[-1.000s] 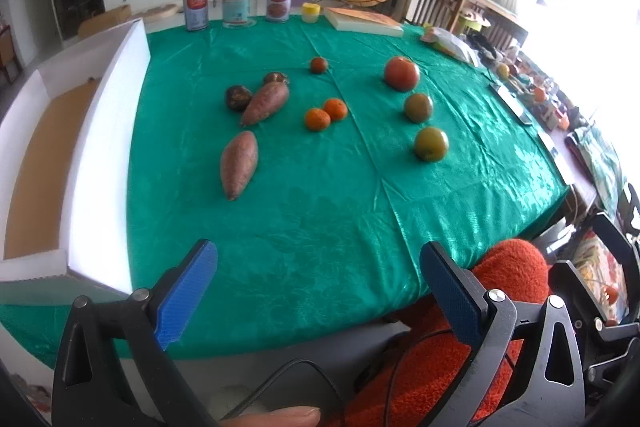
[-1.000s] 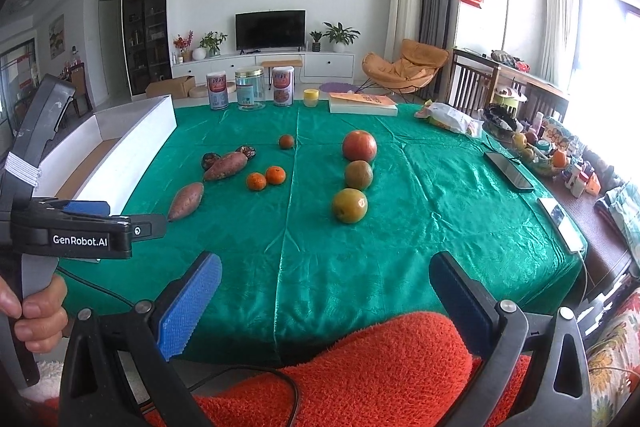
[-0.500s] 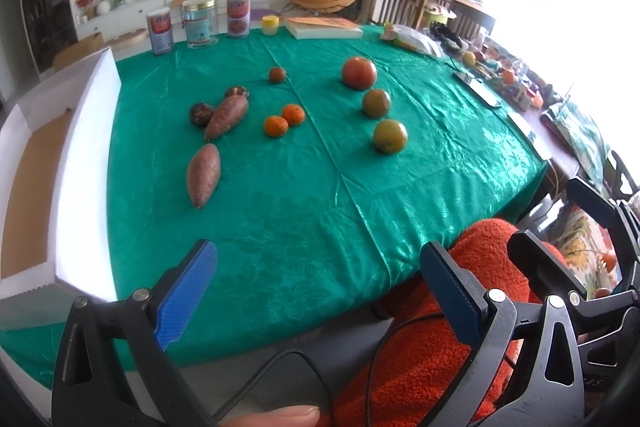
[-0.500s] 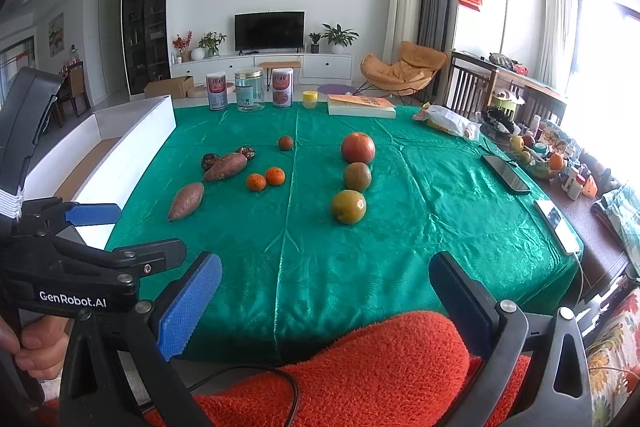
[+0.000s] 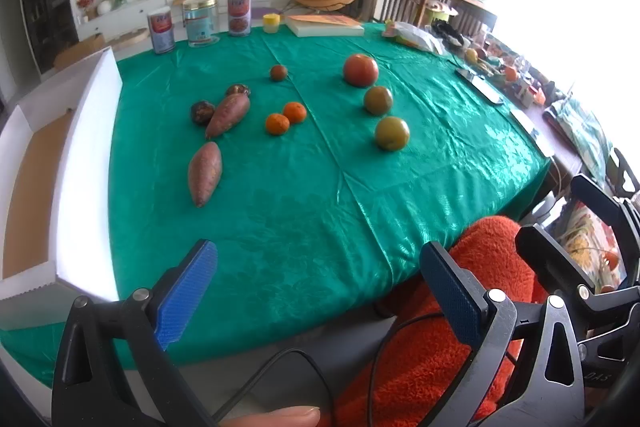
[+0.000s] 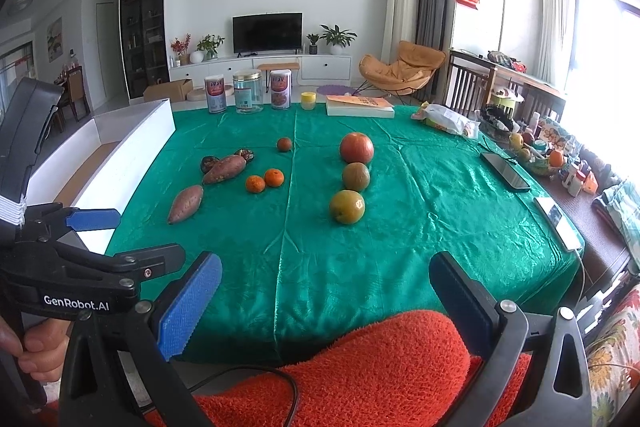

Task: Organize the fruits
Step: 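Reach the left tool to the sweet potato and close on it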

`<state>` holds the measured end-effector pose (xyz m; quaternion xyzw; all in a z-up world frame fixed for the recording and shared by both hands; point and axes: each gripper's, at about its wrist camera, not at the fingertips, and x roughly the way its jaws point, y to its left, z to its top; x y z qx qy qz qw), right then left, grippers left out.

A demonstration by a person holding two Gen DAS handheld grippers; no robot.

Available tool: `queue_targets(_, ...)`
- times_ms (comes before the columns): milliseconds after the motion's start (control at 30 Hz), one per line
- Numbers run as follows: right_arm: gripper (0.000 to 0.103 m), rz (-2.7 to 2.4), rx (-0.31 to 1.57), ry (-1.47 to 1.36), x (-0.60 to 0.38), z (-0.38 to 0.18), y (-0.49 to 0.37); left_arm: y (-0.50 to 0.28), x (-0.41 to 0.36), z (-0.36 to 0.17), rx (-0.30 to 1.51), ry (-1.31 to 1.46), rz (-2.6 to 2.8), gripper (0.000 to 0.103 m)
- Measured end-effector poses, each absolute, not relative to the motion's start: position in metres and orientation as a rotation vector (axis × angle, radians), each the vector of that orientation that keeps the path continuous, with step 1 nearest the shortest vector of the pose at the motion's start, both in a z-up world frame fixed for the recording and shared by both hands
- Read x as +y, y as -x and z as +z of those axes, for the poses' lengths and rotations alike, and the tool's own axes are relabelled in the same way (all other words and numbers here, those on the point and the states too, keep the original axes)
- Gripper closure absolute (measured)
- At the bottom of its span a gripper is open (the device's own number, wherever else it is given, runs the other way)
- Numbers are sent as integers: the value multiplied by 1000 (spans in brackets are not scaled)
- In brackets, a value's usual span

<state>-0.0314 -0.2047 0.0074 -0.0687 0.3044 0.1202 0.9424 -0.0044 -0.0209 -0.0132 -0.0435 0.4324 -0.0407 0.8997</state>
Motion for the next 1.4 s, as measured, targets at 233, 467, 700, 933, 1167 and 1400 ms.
queue_targets(233,0,243,623,137,-205,8,32,-10,18,-31,987,255,-51,1)
queue_targets(467,0,248,643,111,-209,4,29,-43,52,-55,1043,246,17,1)
queue_targets(700,0,258,645,111,-210,4,32,-125,63,-94,1134,201,32,1)
queue_targets(933,0,234,666,59,-224,2,27,-171,76,-134,1169,60,144,0)
queue_targets(1167,0,255,688,46,-223,-3,24,-167,81,-138,1136,66,112,0)
queue_targets(1400,0,248,719,5,-231,-7,19,-162,82,-130,1133,52,107,3)
